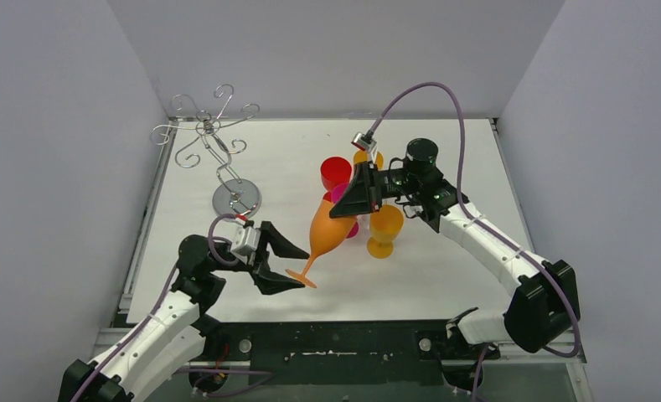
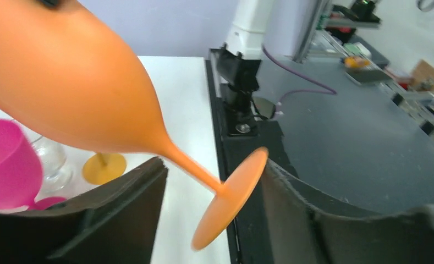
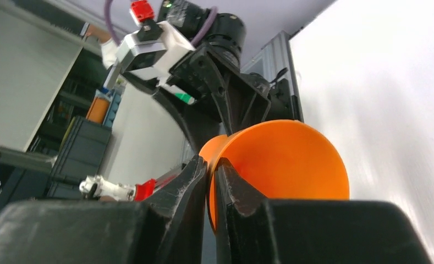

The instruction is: Take the wine glass off the wine glass rack

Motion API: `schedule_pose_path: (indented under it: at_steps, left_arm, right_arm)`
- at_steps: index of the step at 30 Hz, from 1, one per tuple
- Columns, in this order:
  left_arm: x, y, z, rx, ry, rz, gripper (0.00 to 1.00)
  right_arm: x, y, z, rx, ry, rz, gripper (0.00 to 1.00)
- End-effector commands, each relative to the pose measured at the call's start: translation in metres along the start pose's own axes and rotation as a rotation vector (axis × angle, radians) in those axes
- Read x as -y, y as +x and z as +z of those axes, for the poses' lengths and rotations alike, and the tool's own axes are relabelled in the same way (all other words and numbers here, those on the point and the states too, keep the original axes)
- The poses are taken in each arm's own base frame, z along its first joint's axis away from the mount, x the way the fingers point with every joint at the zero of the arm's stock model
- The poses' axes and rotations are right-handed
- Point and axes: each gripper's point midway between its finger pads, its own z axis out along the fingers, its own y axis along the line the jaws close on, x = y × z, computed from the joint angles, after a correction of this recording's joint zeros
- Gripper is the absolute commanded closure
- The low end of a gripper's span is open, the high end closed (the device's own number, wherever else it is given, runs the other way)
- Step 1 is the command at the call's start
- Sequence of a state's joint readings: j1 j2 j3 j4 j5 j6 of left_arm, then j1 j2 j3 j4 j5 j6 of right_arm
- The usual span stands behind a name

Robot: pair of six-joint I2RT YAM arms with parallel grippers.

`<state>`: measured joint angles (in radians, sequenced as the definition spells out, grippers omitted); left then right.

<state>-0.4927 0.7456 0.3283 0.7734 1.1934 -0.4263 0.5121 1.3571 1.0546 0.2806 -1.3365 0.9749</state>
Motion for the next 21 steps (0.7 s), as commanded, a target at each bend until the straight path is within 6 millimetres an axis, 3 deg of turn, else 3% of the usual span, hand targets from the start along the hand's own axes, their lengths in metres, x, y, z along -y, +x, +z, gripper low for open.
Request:
schedule_pose_path:
  at_steps: [1,4,10,16,21]
  left_arm:
    - [-0.025,-0.02,-0.004,0.036,-0.18,0.001,0.34]
    - [-0.033,-0.024,-0.009,0.043,-0.258,-0.024,0.21]
    - [-0.053,-0.034,-0.025,0.086,-0.482,-0.078,0.03]
    - [-0.085,-0.052,-0.06,0.17,-0.801,-0.113,0.03]
    - [-0.113,-0.036,-0.078,0.187,-0.99,-0.295,0.02]
  right_arm:
    - [0.017,-0.005,-0.006,0.022,0.17,-0.106,1.0]
    - [0.046,-0.002,-0.012,0.003,0.377,-0.136,1.0]
    - [0.079,0.017,-0.008,-0.028,0.634,-0.227,1.0]
    - [0.098,0.036,0.0,-0.059,0.851,-0.409,1.0]
    - [0.113,0.053,0.005,-0.113,0.983,-0.566,1.0]
